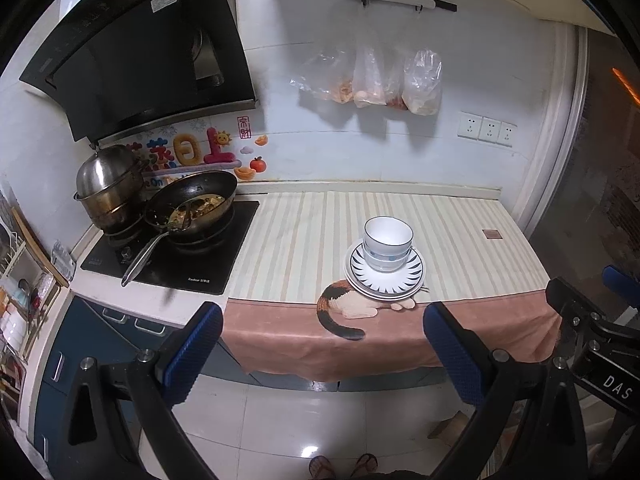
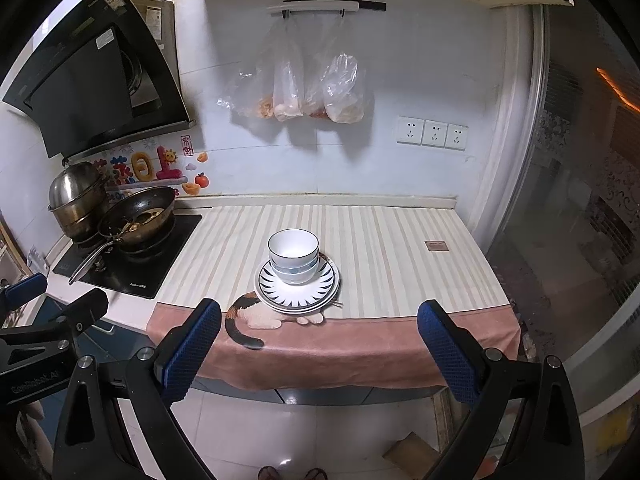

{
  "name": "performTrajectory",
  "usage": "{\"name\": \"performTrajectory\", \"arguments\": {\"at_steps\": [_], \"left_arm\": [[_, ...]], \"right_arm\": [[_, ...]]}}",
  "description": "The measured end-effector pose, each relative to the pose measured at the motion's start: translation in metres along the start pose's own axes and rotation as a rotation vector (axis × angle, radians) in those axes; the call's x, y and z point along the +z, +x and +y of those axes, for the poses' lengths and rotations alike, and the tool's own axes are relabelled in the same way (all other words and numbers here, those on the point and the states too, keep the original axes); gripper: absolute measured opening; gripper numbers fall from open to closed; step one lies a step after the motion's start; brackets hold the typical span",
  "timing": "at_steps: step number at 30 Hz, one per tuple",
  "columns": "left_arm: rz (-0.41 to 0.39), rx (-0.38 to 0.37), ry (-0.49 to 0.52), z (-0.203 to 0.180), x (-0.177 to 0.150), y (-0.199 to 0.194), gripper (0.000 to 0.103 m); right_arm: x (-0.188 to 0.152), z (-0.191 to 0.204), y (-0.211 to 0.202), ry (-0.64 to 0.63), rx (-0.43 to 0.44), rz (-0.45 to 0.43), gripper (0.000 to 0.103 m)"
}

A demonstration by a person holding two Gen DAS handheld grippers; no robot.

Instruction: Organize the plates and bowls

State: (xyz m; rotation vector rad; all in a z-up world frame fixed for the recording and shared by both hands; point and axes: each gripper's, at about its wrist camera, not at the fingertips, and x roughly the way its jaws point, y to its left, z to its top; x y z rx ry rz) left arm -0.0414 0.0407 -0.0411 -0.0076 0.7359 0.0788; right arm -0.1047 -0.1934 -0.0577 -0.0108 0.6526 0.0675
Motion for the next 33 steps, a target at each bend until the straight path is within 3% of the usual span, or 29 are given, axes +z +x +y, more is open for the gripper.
{"name": "performTrajectory", "arguments": {"at_steps": [33], "left_arm": [[0.008,0.002,-0.010,0.0055,0.0000,0.0010,0.103]], "right_arm": [[0.0002,0.0031,0.0063,-0.003,0.001,0.005,0.101]]}}
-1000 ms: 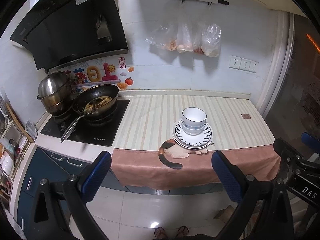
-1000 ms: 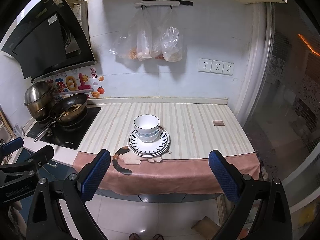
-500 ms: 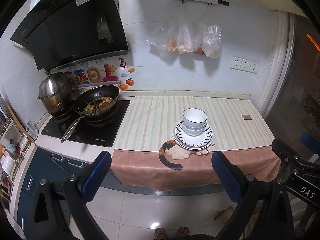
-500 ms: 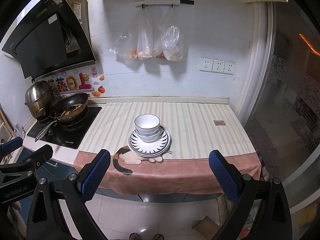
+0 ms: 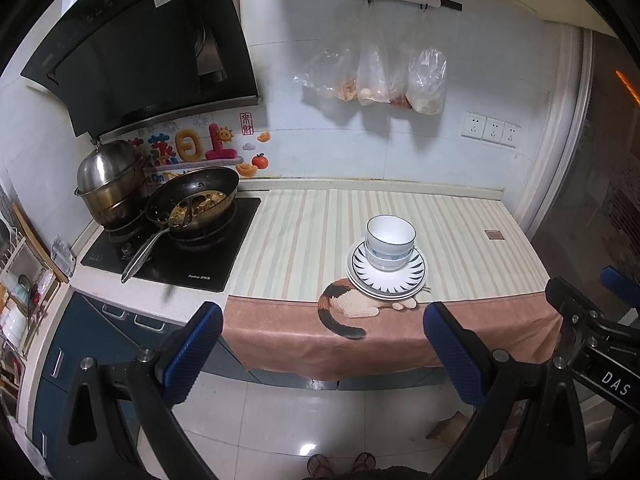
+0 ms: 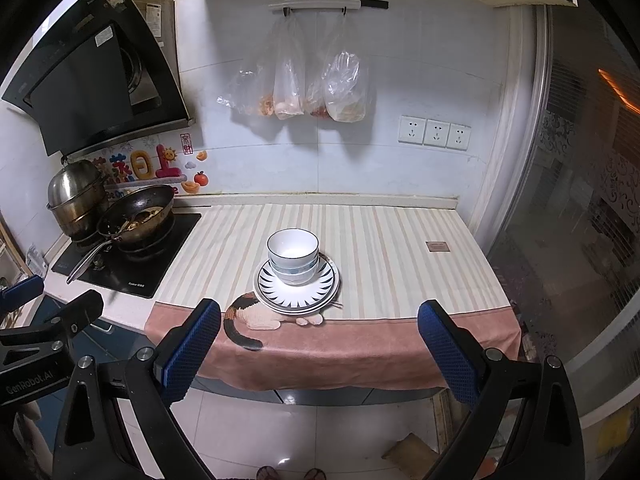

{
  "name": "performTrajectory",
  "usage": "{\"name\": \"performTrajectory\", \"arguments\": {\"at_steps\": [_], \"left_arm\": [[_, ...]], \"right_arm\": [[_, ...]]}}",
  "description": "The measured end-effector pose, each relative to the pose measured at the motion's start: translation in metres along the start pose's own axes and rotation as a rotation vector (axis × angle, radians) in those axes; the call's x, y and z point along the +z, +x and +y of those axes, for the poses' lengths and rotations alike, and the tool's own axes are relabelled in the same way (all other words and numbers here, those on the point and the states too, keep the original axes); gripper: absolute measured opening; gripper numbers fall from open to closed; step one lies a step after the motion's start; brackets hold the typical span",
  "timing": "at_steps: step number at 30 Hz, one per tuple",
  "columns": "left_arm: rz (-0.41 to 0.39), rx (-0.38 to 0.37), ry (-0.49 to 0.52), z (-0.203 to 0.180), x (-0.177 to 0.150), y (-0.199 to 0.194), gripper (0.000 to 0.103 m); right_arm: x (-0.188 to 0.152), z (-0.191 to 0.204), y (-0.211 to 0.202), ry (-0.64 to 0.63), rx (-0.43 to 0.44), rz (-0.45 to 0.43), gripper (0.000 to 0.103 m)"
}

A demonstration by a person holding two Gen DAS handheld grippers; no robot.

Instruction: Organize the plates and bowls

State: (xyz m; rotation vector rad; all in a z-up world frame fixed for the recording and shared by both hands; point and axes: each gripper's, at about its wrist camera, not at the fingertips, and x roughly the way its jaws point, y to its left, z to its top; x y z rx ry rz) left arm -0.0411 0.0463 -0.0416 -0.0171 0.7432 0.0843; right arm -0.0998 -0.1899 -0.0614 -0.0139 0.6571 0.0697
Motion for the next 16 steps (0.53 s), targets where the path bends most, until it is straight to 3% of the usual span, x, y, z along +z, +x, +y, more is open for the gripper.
{"name": "performTrajectory", "arguments": {"at_steps": [16], "left_arm": [[0.005,-0.002,-0.002,-0.002,-0.002,0.000,0.103]], "right_arm": [[0.001,-0.006,0.012,-0.003,-0.004,0.005,0.101]]}}
